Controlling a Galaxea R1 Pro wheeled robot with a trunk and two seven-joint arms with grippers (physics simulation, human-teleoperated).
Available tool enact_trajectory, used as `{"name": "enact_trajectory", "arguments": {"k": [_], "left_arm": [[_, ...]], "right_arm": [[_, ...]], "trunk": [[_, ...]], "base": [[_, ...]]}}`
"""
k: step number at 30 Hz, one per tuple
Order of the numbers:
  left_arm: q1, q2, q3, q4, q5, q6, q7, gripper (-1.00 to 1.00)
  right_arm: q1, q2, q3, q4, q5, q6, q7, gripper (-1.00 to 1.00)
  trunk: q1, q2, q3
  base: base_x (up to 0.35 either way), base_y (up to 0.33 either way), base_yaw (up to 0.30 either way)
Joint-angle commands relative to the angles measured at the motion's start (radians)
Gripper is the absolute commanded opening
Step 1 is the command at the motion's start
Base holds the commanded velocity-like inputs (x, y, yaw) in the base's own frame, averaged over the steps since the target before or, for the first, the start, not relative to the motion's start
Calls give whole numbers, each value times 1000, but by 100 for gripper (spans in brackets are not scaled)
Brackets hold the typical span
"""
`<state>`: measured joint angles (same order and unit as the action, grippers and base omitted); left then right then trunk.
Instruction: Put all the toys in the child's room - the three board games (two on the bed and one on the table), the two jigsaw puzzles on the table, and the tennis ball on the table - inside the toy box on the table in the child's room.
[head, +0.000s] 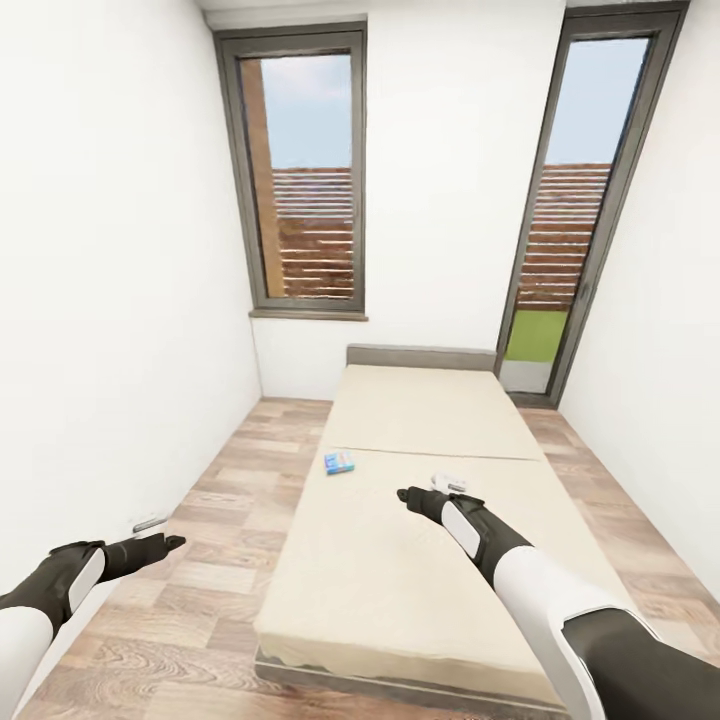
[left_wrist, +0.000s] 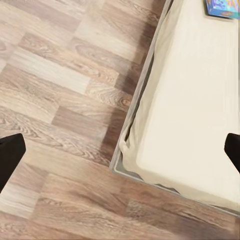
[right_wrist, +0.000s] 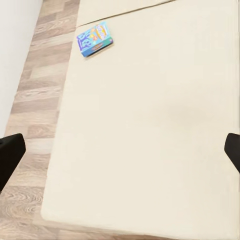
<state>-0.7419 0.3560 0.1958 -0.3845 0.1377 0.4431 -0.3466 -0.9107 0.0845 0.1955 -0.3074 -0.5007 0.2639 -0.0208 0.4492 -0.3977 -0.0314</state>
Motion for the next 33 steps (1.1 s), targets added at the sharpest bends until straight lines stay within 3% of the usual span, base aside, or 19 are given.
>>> {"name": "enact_trajectory", "arguments": {"k": [1,16,33], "left_arm": [[-1,0,5,-1,7,9,-2,100],[-1,0,6,-1,7,10,0,100],[-1,0,5,-1,7,10,0,100]], "right_arm": [[-1,0,5,-1,-4,4,-2,100],[-1,6,5,-1,-4,-11,-5,100],[-1,5,5,0,-4,-11,-4,100]], "trunk": [[1,-2,-2],[1,-2,-2],[1,-2,-2]], "base": [[46,167,-147],[65,106,-67],[200,183,-257]]}}
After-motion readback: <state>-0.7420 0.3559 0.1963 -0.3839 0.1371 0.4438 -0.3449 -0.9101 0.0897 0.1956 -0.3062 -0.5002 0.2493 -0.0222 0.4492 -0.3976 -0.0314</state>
